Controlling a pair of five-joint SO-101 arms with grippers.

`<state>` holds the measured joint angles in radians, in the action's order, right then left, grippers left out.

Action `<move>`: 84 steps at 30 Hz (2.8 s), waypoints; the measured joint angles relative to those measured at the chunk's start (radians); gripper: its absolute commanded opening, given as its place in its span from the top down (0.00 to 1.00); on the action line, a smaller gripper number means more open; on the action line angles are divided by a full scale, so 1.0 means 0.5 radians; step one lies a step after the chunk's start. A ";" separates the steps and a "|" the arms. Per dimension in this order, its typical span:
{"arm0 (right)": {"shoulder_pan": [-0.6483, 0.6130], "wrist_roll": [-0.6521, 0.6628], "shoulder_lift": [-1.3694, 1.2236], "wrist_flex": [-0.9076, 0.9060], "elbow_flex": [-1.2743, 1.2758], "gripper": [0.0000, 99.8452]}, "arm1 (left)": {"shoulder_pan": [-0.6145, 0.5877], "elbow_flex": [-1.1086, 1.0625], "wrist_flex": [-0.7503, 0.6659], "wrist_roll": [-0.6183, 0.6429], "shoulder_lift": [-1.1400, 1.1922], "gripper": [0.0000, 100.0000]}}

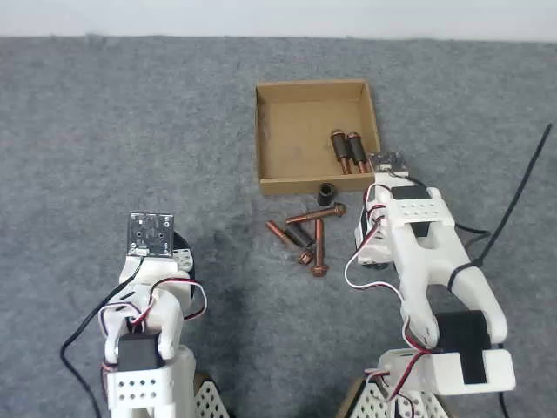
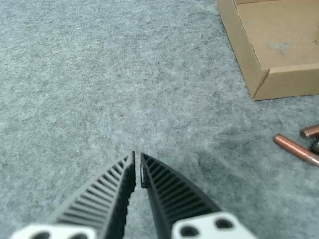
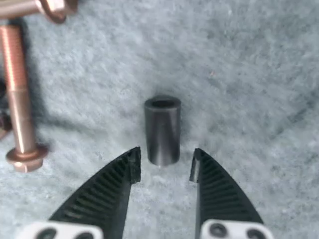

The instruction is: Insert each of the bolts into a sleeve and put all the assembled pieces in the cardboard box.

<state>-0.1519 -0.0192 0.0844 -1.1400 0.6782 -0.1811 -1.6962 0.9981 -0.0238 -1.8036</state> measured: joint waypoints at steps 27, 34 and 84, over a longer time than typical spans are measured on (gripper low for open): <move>-0.037 0.384 0.203 0.028 0.160 0.89 | 0.000 0.000 0.000 0.000 0.000 0.99; -0.040 0.387 0.491 0.049 0.276 0.88 | 0.000 0.000 0.000 0.000 0.000 0.99; 0.420 0.353 0.261 0.525 0.405 0.99 | -0.064 0.000 0.000 0.000 0.000 0.99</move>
<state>0.0583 0.1573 0.2148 -0.8777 0.8807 -0.2133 -1.6962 0.9981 -0.0238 -1.8036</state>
